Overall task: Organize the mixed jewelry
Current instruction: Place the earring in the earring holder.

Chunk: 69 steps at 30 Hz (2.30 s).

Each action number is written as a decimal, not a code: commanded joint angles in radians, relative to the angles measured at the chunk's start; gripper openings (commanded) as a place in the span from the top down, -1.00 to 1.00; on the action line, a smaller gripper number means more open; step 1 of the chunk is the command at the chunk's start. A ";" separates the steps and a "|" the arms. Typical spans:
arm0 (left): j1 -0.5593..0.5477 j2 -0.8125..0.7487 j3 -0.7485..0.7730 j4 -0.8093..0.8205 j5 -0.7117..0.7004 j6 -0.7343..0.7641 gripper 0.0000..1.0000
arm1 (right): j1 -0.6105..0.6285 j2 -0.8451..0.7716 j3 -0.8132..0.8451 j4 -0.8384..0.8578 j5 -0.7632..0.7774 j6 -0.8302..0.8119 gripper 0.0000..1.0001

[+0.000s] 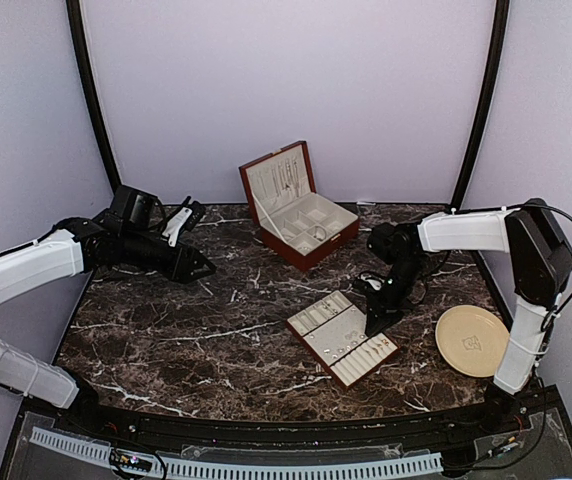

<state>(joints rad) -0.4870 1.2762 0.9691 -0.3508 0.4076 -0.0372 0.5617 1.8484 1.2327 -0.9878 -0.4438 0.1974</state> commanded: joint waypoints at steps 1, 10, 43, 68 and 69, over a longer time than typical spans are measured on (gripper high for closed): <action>0.004 -0.031 0.020 -0.011 0.014 0.011 0.11 | -0.003 0.017 0.017 0.037 0.013 0.010 0.91; 0.005 -0.030 0.020 -0.011 0.018 0.011 0.11 | -0.003 0.015 0.022 0.040 0.027 0.010 0.91; 0.004 -0.039 0.015 -0.007 0.011 0.009 0.11 | -0.003 0.018 0.032 0.055 -0.016 0.020 0.91; 0.004 -0.046 0.008 0.003 0.007 0.005 0.11 | 0.075 0.111 0.209 0.011 -0.075 0.047 0.91; 0.005 -0.046 0.007 0.003 0.007 0.005 0.11 | 0.075 0.118 0.218 0.011 -0.074 0.047 0.91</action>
<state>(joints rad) -0.4870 1.2591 0.9691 -0.3500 0.4072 -0.0376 0.6350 1.9404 1.3991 -0.9710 -0.5037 0.2405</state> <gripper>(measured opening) 0.446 0.088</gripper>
